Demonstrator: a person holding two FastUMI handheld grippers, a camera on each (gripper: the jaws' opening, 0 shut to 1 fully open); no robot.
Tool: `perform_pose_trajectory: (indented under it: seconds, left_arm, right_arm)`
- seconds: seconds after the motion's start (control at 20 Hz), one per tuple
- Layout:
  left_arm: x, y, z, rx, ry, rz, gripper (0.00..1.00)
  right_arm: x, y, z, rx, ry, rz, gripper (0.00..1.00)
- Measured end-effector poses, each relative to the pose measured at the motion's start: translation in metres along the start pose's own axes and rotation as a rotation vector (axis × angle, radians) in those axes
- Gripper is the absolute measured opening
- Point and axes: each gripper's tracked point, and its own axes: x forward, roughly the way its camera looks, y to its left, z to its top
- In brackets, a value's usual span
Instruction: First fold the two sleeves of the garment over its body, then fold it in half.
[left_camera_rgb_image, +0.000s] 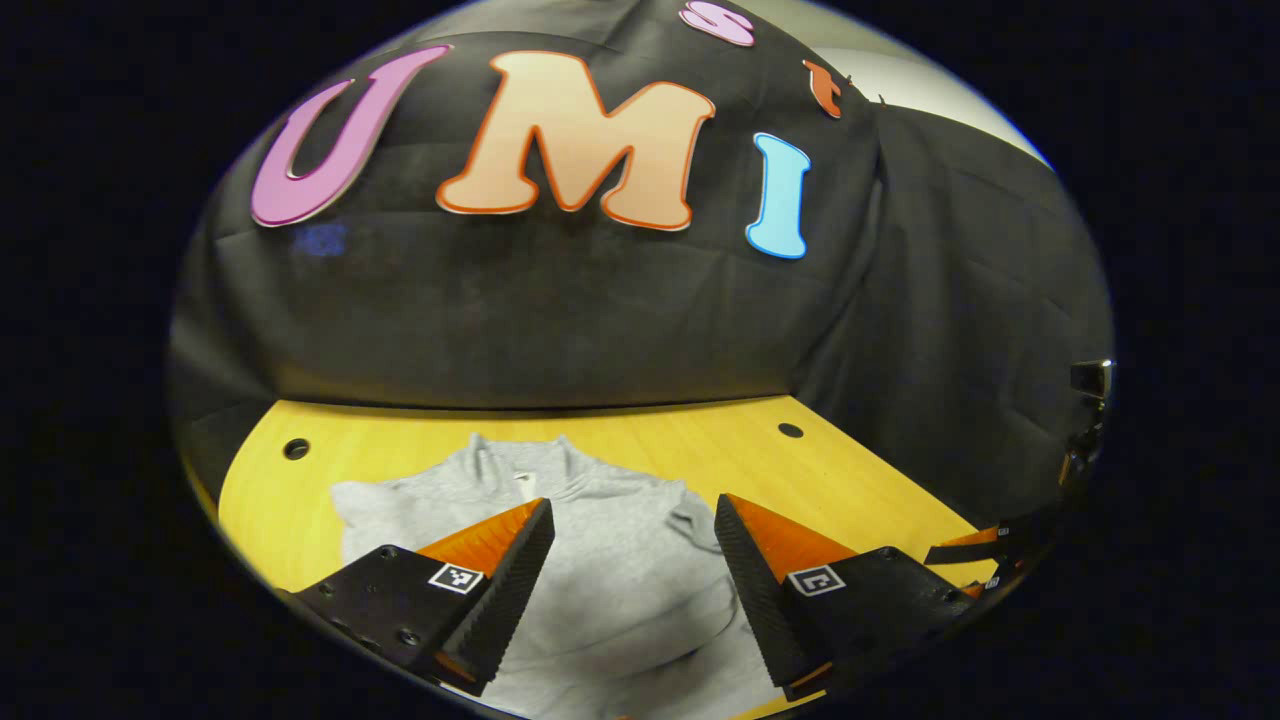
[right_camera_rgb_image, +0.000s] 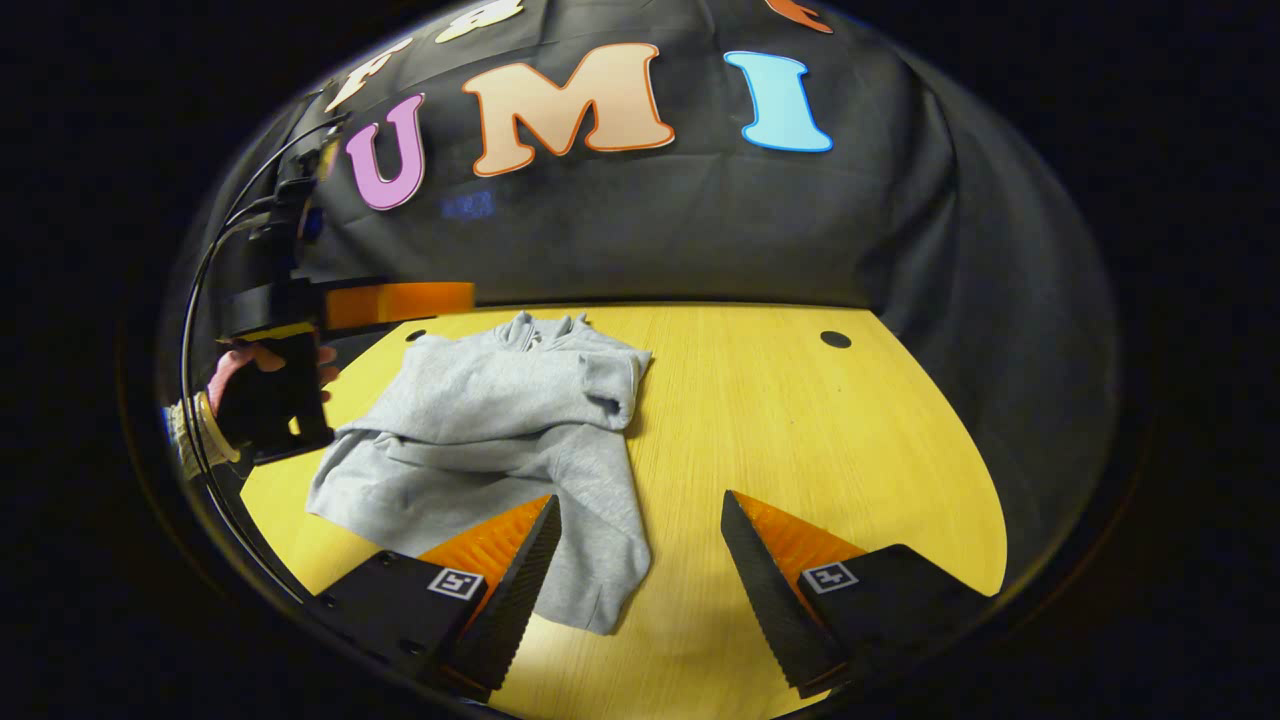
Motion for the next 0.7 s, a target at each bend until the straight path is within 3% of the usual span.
perform_pose_trajectory:
  seconds: [0.4, 0.7]
  left_arm:
    - [-0.130, 0.086, -0.073, 0.031, 0.117, 0.173, 0.94]
    - [-0.183, 0.102, -0.155, -0.070, 0.261, 0.239, 0.94]
  right_arm:
    - [0.006, 0.028, -0.030, -0.054, 0.065, 0.099, 0.99]
    - [0.018, 0.040, -0.058, -0.111, 0.122, 0.110, 0.97]
